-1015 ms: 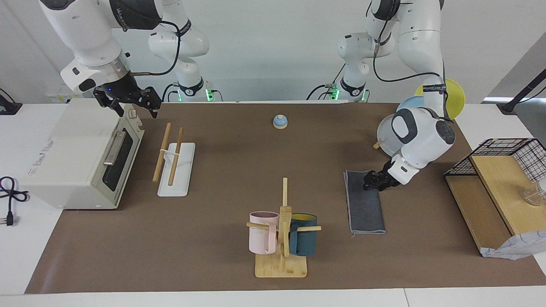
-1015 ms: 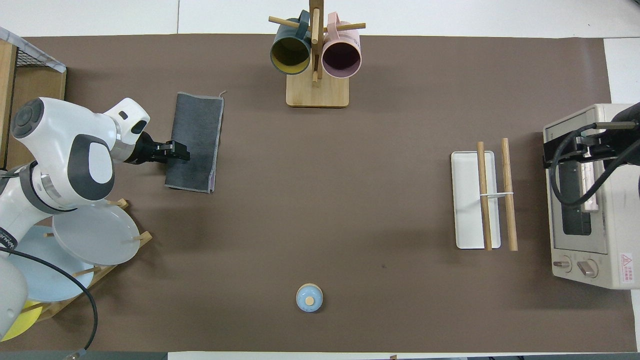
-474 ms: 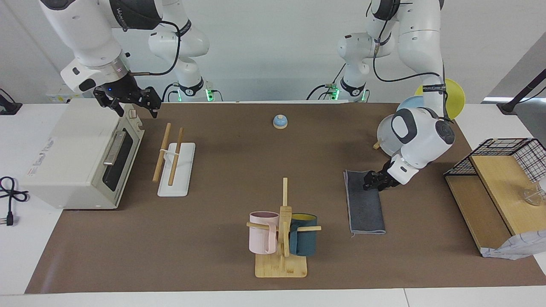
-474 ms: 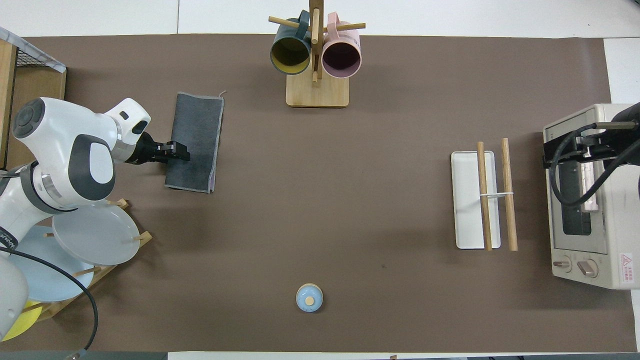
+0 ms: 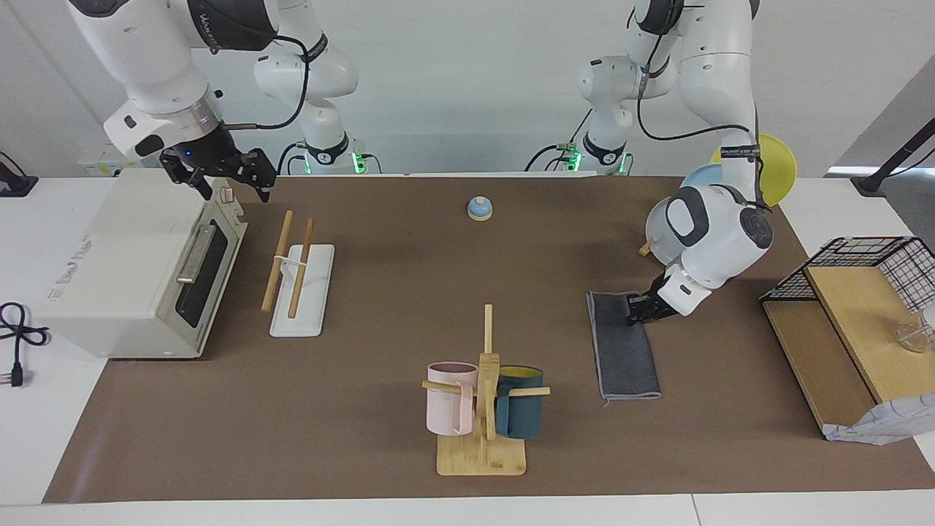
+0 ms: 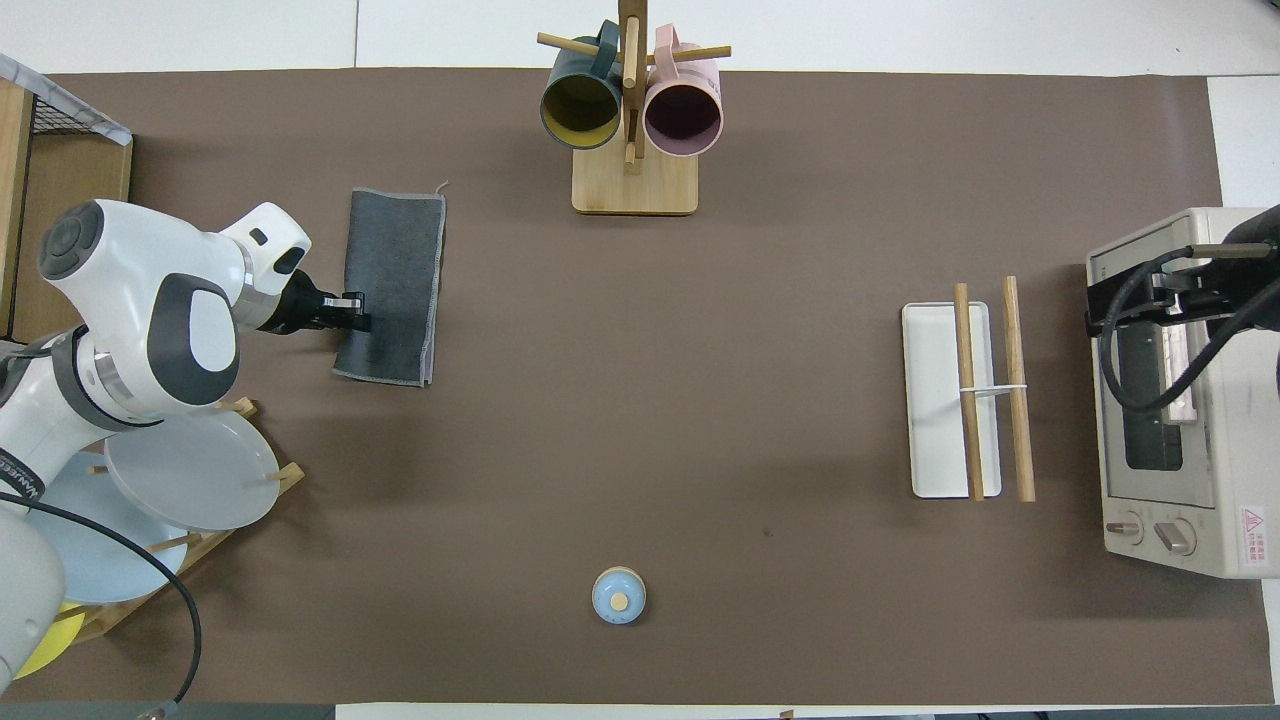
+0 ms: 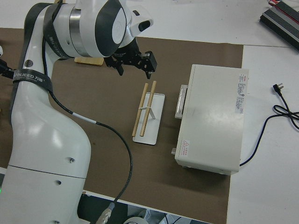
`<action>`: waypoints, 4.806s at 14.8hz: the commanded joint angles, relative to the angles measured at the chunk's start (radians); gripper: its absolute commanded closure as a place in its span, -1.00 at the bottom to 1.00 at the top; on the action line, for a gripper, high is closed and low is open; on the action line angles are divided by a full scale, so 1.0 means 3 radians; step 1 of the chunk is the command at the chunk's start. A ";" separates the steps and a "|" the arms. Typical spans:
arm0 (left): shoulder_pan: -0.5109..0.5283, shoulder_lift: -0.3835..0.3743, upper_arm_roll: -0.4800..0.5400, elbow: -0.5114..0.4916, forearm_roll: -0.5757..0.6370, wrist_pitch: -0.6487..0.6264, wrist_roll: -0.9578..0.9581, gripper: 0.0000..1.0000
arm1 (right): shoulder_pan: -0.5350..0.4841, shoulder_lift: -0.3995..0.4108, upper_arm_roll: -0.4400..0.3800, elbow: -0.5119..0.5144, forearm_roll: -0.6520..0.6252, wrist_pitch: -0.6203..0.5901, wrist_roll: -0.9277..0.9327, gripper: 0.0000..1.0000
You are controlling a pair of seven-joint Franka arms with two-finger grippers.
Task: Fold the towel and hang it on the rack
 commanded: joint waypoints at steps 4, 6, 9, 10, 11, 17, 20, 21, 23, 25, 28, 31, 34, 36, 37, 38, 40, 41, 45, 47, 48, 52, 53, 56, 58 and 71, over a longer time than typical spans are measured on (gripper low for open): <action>0.0012 -0.0039 0.0041 0.0086 -0.0063 -0.0173 -0.0091 1.00 | -0.0026 -0.0051 0.0004 -0.0041 0.0047 -0.0025 -0.0065 -1.00; -0.0004 -0.0080 0.0046 0.0275 -0.0043 -0.0439 -0.0448 1.00 | -0.0031 -0.0051 0.0004 -0.0041 0.0047 -0.0025 -0.0065 -1.00; -0.0039 -0.0167 0.0031 0.0547 0.0003 -0.0777 -0.1129 1.00 | -0.0026 -0.0051 -0.0001 -0.0041 0.0047 -0.0020 -0.0065 -1.00; -0.0095 -0.0197 0.0025 0.0608 0.0084 -0.0853 -0.1338 1.00 | -0.0026 -0.0051 -0.0001 -0.0041 0.0047 -0.0020 -0.0065 -1.00; -0.0136 -0.0218 0.0025 0.0670 0.0130 -0.0920 -0.1557 1.00 | -0.0026 -0.0051 -0.0001 -0.0041 0.0047 -0.0025 -0.0065 -1.00; -0.0412 -0.0274 -0.0051 0.1212 0.0146 -0.1437 -0.3203 1.00 | -0.0016 -0.0051 -0.0001 -0.0041 0.0047 -0.0030 -0.0070 -1.00; -0.0596 -0.0346 -0.0062 0.1233 0.0141 -0.1386 -0.4022 1.00 | -0.0026 -0.0051 -0.0001 -0.0041 0.0047 -0.0025 -0.0065 -1.00; -0.0632 -0.0366 -0.0087 0.1273 0.0126 -0.1391 -0.4277 1.00 | -0.0031 -0.0051 -0.0001 -0.0041 0.0052 -0.0025 -0.0065 -1.00; -0.0643 -0.0417 -0.0245 0.1345 0.0105 -0.1386 -0.4773 1.00 | -0.0031 -0.0051 -0.0001 -0.0041 0.0047 -0.0030 -0.0070 -1.00; -0.0643 -0.0484 -0.0332 0.1350 0.0090 -0.1381 -0.5310 1.00 | -0.0026 -0.0051 -0.0001 -0.0041 0.0047 -0.0025 -0.0060 -1.00; -0.0648 -0.0560 -0.0516 0.1350 0.0090 -0.1350 -0.6001 1.00 | -0.0036 -0.0051 -0.0011 -0.0036 0.0052 -0.0010 -0.0065 -1.00; -0.0648 -0.0591 -0.0670 0.1350 0.0090 -0.1212 -0.6630 1.00 | 0.0030 -0.0066 0.0045 -0.0107 0.0214 0.0026 -0.0076 -1.00; -0.0678 -0.0617 -0.0767 0.1350 0.0090 -0.1054 -0.7223 1.00 | 0.0051 -0.0199 0.0045 -0.0439 0.0904 0.0449 0.0433 -1.00; -0.0750 -0.0622 -0.0772 0.1350 0.0095 -0.0952 -0.7551 1.00 | 0.0122 -0.0311 0.0045 -0.0715 0.1394 0.0735 0.0934 -1.00; -0.0796 -0.0622 -0.0772 0.1350 0.0095 -0.0916 -0.7689 1.00 | 0.0183 -0.0342 0.0045 -0.0802 0.1594 0.0833 0.1281 -1.00; -0.0847 -0.0622 -0.0772 0.1350 0.0095 -0.0870 -0.7832 1.00 | 0.0189 -0.0373 0.0045 -0.0864 0.1793 0.0884 0.1649 -1.00; -0.0893 -0.0622 -0.0772 0.1350 0.0110 -0.0824 -0.8083 1.00 | 0.0245 -0.0414 0.0045 -0.0956 0.2268 0.0996 0.2456 -1.00; -0.0924 -0.0622 -0.0772 0.1350 0.0105 -0.0793 -0.8115 1.00 | 0.0245 -0.0434 0.0045 -0.1058 0.2549 0.1124 0.2820 -1.00; -0.0965 -0.0622 -0.0777 0.1350 0.0116 -0.0696 -0.8309 1.00 | 0.0368 -0.0624 0.0045 -0.1580 0.3149 0.1564 0.3330 -1.00; -0.1016 -0.0622 -0.0772 0.1350 0.0126 -0.0655 -0.8447 1.00 | 0.0434 -0.0568 0.0045 -0.1621 0.3365 0.1738 0.3477 -1.00; -0.1031 -0.0627 -0.0772 0.1345 0.0131 -0.0599 -0.8518 1.00 | 0.0510 -0.0537 0.0045 -0.1621 0.3385 0.1810 0.3503 -1.00; -0.1154 -0.0663 -0.0772 0.1340 0.0136 -0.0583 -0.8754 1.00 | 0.0741 -0.0261 0.0045 -0.1525 0.3462 0.2270 0.3550 -1.00; -0.1164 -0.0668 -0.0772 0.1340 0.0136 -0.0583 -0.8840 1.00 | 0.0777 -0.0205 0.0045 -0.1453 0.3472 0.2281 0.3550 -1.00; -0.1271 -0.0668 -0.0777 0.1340 0.0289 -0.0543 -0.9050 1.00 | 0.1016 -0.0189 0.0045 -0.1463 0.3472 0.2546 0.3555 -1.00; -0.1308 -0.0688 -0.0777 0.1320 0.0310 -0.0466 -0.9097 1.00 | 0.1043 -0.0128 0.0045 -0.1448 0.3457 0.2582 0.3463 -1.00; -0.1333 -0.0704 -0.0777 0.1289 0.0310 -0.0466 -0.9143 1.00 | 0.0798 -0.0097 0.0014 -0.1320 0.3401 0.2199 0.2941 1.00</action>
